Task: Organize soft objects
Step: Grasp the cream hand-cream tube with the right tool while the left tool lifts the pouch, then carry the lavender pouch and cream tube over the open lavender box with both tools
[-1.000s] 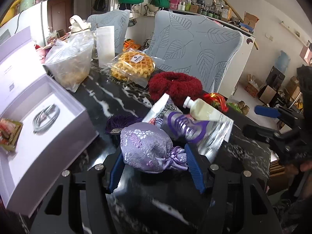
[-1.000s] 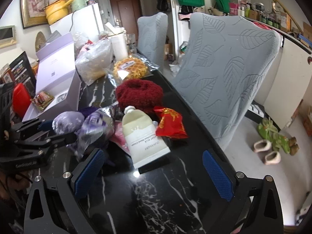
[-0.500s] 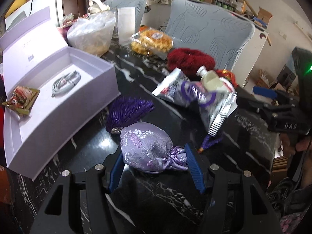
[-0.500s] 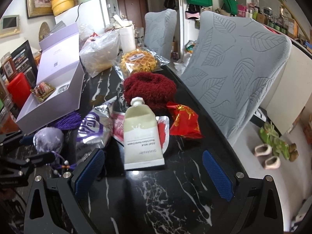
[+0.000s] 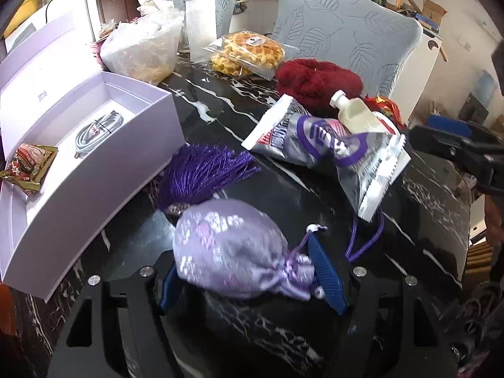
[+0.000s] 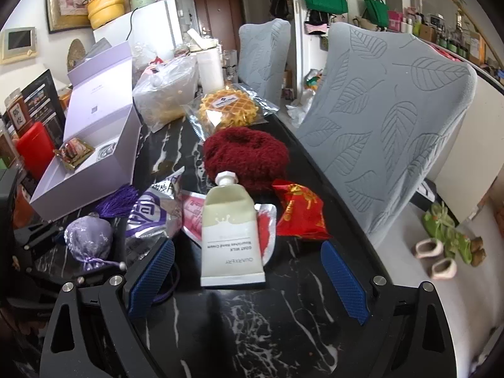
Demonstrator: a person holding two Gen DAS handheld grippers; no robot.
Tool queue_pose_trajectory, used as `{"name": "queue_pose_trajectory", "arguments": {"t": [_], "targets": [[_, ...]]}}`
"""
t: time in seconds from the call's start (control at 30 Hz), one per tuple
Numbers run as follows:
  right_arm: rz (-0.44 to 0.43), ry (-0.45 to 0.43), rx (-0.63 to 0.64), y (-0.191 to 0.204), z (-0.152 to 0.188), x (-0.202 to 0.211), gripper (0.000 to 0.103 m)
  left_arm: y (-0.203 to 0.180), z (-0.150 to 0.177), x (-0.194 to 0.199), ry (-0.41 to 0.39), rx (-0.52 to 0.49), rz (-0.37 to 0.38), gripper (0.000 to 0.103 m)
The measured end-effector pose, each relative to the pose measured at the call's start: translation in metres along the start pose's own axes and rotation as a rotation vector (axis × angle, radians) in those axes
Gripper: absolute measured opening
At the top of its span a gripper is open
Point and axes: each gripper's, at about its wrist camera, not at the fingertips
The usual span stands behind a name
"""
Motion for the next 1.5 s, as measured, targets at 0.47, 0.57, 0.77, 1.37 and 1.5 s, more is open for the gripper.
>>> {"name": "queue_pose_trajectory", "arguments": {"t": [0.47, 0.57, 0.77, 1.37, 1.5], "targets": [[-0.001, 0.026, 0.005, -0.002, -0.003, -0.02, 0.074, -0.001, -0.005, 0.011, -0.035, 0.051, 0.123, 0.045], [-0.013, 0.02, 0.037, 0.005, -0.007, -0.026, 0.074, 0.0, -0.007, 0.019, -0.045, 0.062, 0.131, 0.045], [0.003, 0.0, 0.098, 0.016, -0.013, -0.033, 0.074, 0.006, -0.012, 0.033, -0.068, 0.092, 0.135, 0.045], [-0.059, 0.068, 0.059, 0.02, -0.007, -0.05, 0.051, 0.008, -0.014, 0.028, -0.052, 0.106, 0.145, 0.045], [-0.051, 0.06, 0.053, 0.021, -0.006, -0.045, 0.05, 0.007, -0.014, 0.03, -0.059, 0.101, 0.147, 0.045]]}}
Point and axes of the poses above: each gripper's, at about its wrist camera, not at the fingertips, and x roughly against the way its jaws point, y to its left, z to its underside, and after that the axes turned 13 degrees about x, right-handed
